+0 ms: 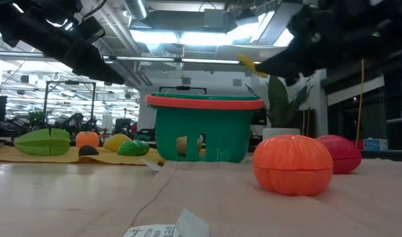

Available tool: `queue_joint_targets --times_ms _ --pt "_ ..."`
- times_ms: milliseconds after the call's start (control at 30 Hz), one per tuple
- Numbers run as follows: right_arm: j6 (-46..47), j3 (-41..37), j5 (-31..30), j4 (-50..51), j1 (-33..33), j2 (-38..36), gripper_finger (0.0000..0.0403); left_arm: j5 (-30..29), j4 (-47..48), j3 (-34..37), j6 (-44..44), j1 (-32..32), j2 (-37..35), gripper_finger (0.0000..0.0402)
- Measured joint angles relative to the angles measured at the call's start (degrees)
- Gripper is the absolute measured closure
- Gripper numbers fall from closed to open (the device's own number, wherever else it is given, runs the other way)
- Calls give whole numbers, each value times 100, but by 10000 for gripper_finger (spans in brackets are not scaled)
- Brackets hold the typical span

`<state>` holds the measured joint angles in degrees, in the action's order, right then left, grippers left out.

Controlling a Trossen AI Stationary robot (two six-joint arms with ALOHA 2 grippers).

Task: Pick and placing Produce into tupperware
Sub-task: Put the corn into the basket

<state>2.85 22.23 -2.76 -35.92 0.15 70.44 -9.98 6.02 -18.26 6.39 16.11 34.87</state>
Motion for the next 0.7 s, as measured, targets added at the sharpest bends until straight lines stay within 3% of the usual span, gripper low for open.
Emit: queue_joint_targets --times_ms 333,700 --pt "-173 967 418 231 -219 952 403 0 143 0 2 1 -1 140" --pt "-299 2588 913 3696 -381 1064 403 0 216 0 22 0 0 140"
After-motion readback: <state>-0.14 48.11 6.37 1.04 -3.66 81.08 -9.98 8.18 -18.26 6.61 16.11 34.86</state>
